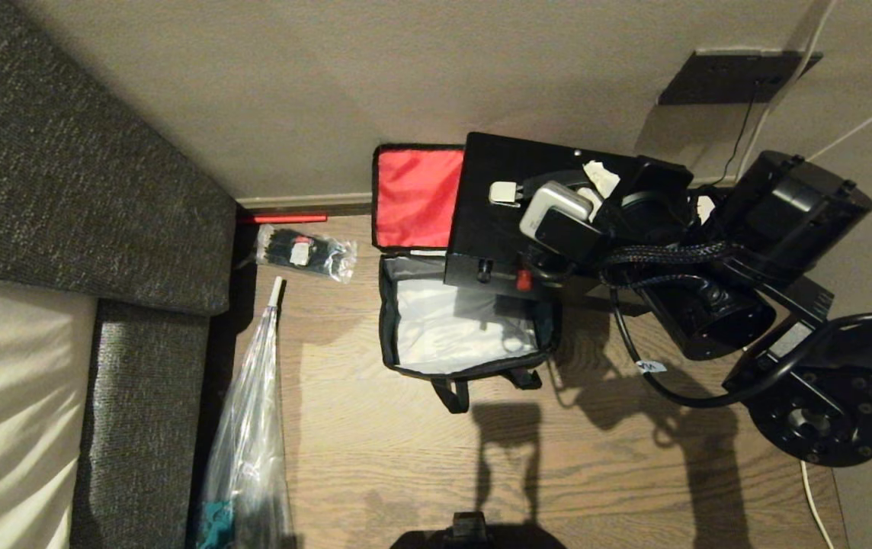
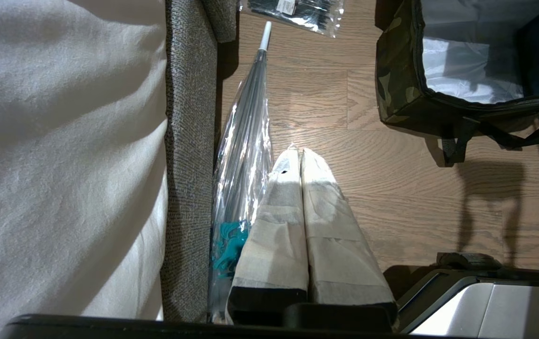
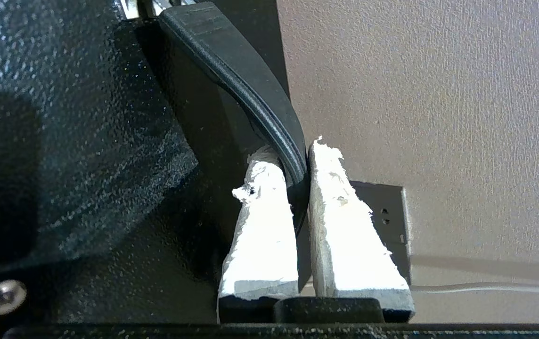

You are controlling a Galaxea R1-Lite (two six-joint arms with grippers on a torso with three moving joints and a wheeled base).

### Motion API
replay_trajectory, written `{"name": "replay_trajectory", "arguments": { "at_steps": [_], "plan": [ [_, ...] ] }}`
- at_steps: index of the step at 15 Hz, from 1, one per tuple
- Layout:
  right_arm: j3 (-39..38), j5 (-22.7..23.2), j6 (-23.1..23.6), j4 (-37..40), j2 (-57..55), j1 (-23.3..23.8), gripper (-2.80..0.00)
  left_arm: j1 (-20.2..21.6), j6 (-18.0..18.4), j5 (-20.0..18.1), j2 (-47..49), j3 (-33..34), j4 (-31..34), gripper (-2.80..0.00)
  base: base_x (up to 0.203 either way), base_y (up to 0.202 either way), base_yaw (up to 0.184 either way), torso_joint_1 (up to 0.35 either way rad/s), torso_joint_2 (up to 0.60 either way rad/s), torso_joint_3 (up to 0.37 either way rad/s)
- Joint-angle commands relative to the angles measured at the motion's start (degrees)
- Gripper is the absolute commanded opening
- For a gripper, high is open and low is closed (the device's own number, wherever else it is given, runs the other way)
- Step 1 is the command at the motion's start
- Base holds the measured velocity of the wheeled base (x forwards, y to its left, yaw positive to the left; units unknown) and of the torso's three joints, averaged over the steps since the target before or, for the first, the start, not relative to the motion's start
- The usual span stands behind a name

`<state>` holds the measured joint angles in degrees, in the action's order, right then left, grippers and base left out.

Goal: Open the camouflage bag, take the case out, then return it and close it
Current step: Place the black box back

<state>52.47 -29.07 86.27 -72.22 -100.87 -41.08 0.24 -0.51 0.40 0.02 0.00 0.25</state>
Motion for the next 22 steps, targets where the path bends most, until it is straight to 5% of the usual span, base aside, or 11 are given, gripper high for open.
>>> {"name": "replay_trajectory", "arguments": {
  "at_steps": [1,13,22],
  "plan": [
    [0.69,-1.09,0.37,-0.10,-0.89,-2.29,-2.80,0.02,-0.02,0.04,-0.02,0.18,0.01,-2.80,0.000,0.000,0.000,0.000,0.00,0.000],
    [2.75,-2.27,-0.15,-0.22,-6.02,-8.03,-2.80,0.02,-0.02,0.04,-0.02,0.18,0.01,-2.80,0.000,0.000,0.000,0.000,0.00,0.000],
    [11.28,-2.40,-0.42,-0.17,-15.12,-9.28,-2.80,0.02,-0.02,0.04,-0.02,0.18,0.01,-2.80,0.000,0.000,0.000,0.000,0.00,0.000]
  ]
}}
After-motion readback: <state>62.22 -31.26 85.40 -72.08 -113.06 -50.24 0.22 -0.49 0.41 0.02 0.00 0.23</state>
